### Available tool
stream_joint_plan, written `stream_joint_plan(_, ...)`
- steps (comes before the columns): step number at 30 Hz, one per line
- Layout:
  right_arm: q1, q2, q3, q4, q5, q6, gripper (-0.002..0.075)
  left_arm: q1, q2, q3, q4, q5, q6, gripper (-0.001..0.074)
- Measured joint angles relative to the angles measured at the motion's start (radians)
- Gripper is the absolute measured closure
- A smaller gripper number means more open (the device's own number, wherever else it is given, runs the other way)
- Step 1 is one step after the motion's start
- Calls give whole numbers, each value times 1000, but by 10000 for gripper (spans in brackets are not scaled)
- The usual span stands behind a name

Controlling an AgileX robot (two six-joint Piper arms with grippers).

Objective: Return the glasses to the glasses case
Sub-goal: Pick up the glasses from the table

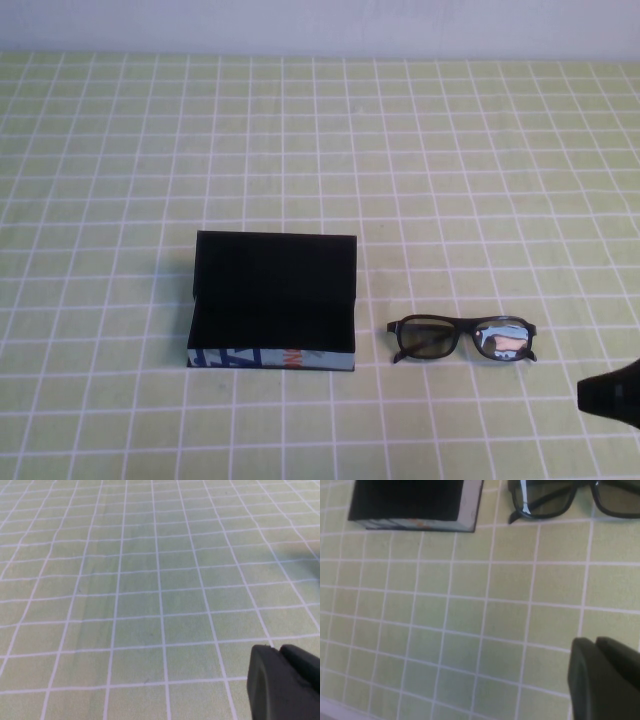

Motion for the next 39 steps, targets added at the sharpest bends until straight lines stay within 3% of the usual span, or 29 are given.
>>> stream_joint_plan(5,25,161,-110,-55,42,-82,737,0,0,0,0,0,0,737)
stream_joint_plan(15,399,478,-384,-275,46,-144,737,0,0,0,0,0,0,737)
stream_joint_plan(18,465,581,-477,-302,83,-202,737,0,0,0,0,0,0,737)
stream_joint_plan(27,480,755,-667,-429,222,-269,736,0,0,0,0,1,0,737)
stream_joint_plan(32,461,795,-712,-512,226,-436,708,0,0,0,0,1,0,737)
stream_joint_plan(35,432,811,-723,-562,223,-554,631,0,0,0,0,1,0,737)
stream_joint_plan(39,391,838,-723,-608,199,-677,454,0,0,0,0,1,0,737)
